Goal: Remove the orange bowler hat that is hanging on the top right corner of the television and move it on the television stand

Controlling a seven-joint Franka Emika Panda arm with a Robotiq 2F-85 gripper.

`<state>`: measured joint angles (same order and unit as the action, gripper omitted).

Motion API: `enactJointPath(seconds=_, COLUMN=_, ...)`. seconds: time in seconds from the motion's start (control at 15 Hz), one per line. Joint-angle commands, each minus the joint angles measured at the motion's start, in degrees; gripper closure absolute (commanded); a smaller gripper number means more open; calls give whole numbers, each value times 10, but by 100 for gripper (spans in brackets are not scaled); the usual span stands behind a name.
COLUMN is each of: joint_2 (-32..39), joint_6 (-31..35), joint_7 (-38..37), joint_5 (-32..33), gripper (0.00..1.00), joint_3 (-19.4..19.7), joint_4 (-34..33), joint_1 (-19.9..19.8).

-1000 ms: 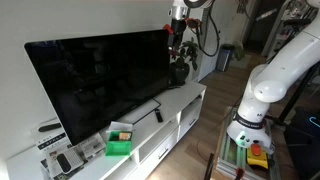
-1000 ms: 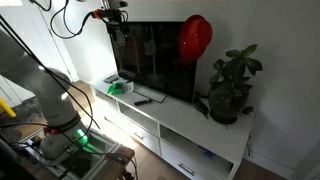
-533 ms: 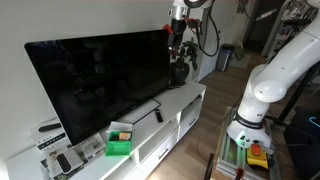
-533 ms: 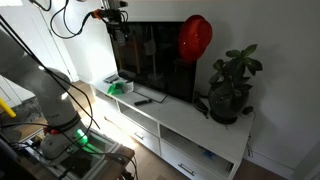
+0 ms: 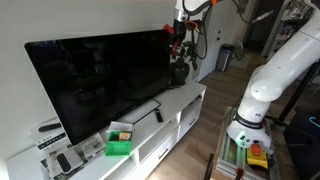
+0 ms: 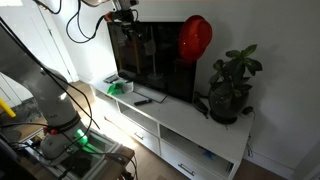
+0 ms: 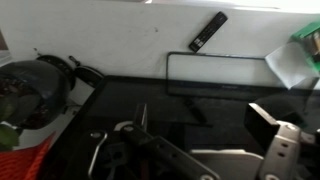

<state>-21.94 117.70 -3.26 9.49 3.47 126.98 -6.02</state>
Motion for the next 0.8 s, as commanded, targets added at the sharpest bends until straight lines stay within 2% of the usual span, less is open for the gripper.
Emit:
enactJointPath(seconds=0.0, joint_2=49, joint_6=79, joint_7=-47, joint_5=77, gripper=0, joint_3=9, joint_4=-37, joint_1=-48)
enactJointPath(seconds=0.27, joint_2=84, joint_6=157, joint_7=-129, joint_5=175, gripper=0, joint_3=13, joint_4=-65, joint_1=-97)
enactJointPath(seconds=0.6, joint_2=118, joint_6=184, joint_7=-217, joint_5=259, gripper=0, joint_3=20, joint_4=-103, joint_1=-125)
enactJointPath(seconds=0.73, joint_2=125, joint_6=187, joint_7=-233, joint_5=264, gripper=0, joint_3=31, joint_4=-112, joint_1=-123)
